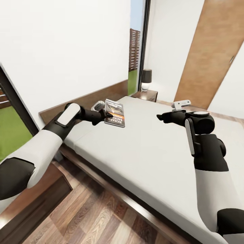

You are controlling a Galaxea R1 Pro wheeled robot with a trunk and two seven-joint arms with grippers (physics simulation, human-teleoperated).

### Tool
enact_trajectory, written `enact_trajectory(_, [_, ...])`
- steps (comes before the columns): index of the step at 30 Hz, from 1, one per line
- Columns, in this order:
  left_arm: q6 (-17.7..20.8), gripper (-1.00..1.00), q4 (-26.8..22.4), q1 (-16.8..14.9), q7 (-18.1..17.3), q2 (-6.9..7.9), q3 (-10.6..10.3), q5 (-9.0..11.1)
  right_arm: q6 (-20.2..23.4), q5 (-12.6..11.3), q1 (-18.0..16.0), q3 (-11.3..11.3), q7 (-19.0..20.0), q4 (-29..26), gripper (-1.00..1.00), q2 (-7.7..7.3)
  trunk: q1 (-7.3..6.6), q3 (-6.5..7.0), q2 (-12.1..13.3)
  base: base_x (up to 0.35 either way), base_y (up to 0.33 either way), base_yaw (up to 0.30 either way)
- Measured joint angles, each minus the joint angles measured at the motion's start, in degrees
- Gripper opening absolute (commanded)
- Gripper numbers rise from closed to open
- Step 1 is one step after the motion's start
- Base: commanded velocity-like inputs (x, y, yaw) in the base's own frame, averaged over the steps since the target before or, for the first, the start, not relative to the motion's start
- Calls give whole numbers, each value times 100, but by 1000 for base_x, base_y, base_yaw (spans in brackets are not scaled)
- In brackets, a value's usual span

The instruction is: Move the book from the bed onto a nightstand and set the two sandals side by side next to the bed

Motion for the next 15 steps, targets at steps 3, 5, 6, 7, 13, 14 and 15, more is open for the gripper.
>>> enact_trajectory(3, [0, -100, -1, -1, 0, 0, 0, -1, 0, 0, 0, 0, 0, 0, 100, 0, 0, 0, 0, 0, 0, 270])
enact_trajectory(5, [0, -100, -2, -2, 0, -2, 0, -1, 0, 0, 0, 0, 0, 1, 100, 0, 0, 0, 0, 0, 0, 270])
enact_trajectory(6, [0, -100, -2, -2, 0, -2, 0, -2, 0, 0, 0, 0, 0, 1, 100, 0, 0, 0, 0, 0, 0, 270])
enact_trajectory(7, [0, -100, -3, -2, 0, -3, 0, -3, 0, 0, 0, -2, 0, 1, 100, 0, 0, 0, 0, 0, 0, 270])
enact_trajectory(13, [-6, -100, 2, 1, 0, -5, 4, -7, 0, 0, 0, -7, 0, 0, 100, 0, 0, 0, 0, 0, 0, 258])
enact_trajectory(14, [-8, -100, 3, 2, 0, -5, 5, -9, 0, -2, 0, -7, 0, 0, 100, 0, 0, 0, 0, 0, 0, 174])
enact_trajectory(15, [-10, -100, 5, 3, 2, -7, 6, -11, 0, -3, 0, -7, 0, 0, 100, 0, 0, 0, 0, 0, 0, 174])
